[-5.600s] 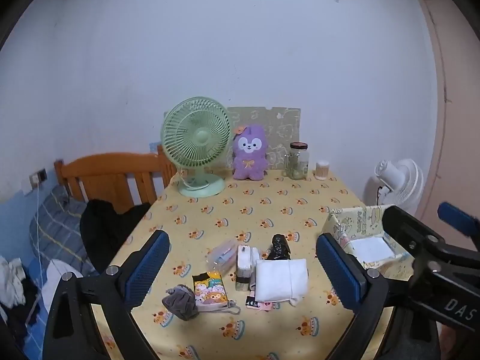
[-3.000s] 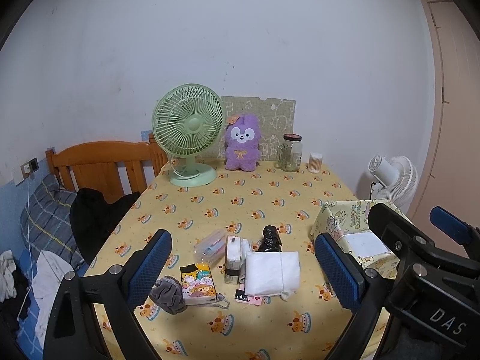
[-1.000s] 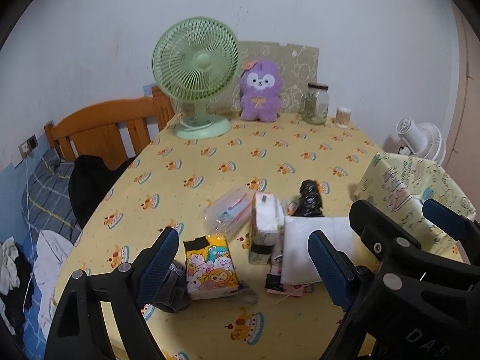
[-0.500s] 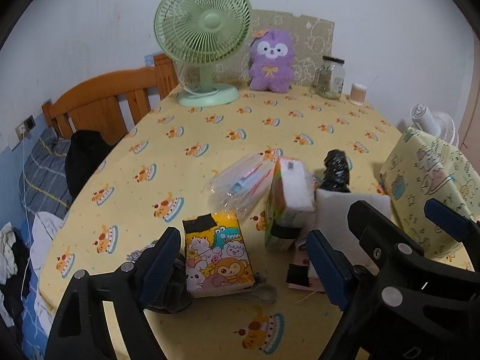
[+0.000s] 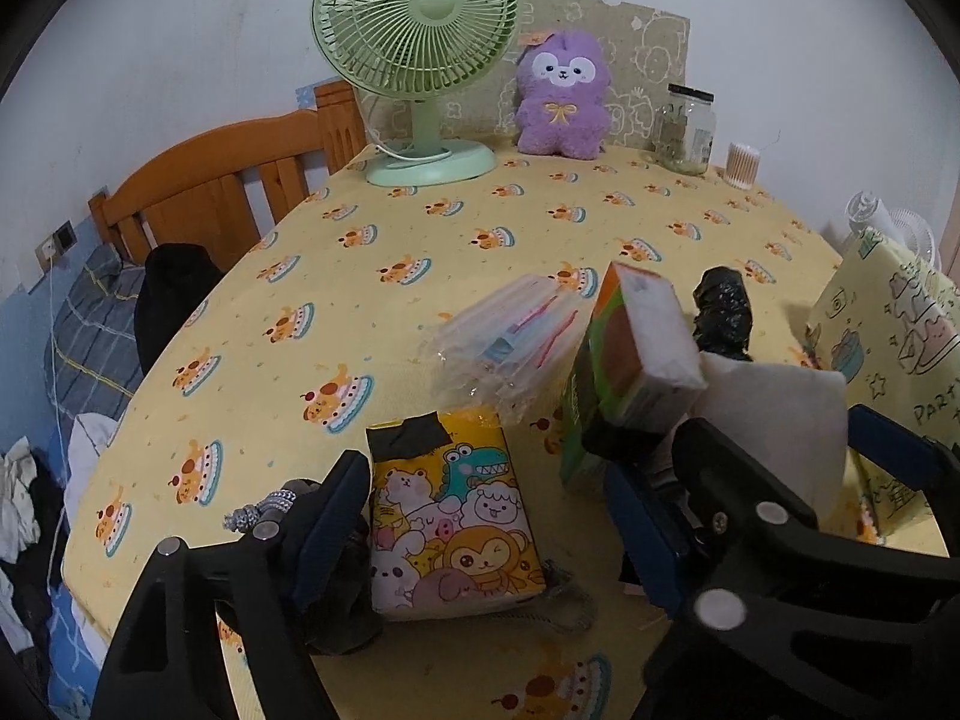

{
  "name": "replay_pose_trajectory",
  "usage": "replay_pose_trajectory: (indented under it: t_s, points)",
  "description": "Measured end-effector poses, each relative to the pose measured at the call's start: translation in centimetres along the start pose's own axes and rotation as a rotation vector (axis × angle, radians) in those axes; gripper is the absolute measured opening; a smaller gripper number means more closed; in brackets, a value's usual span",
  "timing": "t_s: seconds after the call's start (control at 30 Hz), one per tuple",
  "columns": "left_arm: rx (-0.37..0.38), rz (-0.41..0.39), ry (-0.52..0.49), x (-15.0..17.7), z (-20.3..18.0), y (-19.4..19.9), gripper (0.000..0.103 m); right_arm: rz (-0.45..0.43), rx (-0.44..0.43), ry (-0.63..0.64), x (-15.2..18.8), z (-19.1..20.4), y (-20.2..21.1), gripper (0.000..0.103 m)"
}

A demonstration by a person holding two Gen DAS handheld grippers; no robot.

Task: Organize soft objects
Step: 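Lower the right tool onto the folded white towel and close it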

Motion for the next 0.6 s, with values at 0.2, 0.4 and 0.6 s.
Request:
replay_pose_trajectory:
  t_s: [0.2, 0.4, 0.6]
  points:
    - [-0.026, 0.001, -0.029, 0.1, -0.1, -0.6, 0.081, 0.035, -0.012, -0.003, 0.3, 0.4, -1.0, 0.086]
    - [-0.032, 0.004, -0.029, 0.0, 0.0, -0.9, 0.081, 0.044, -0.016, -0.01, 0.2, 0.6, -1.4, 0.073]
    - [-0.018, -0.001, -0.022, -0.3, -0.2, -0.7, 0.077, 0.03, -0.015, 0.002, -0.1, 0.8, -1.0, 0.059]
Point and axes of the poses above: each gripper's, at about its wrist camera, not at the fingertips, and y roughly against the way its jaws point, z to its left, x to its underside, the point moved 9 cm from there along -y, roughly the way its jaws point, and after that the axes turned 13 degrees about x, right-handed, at the moved point
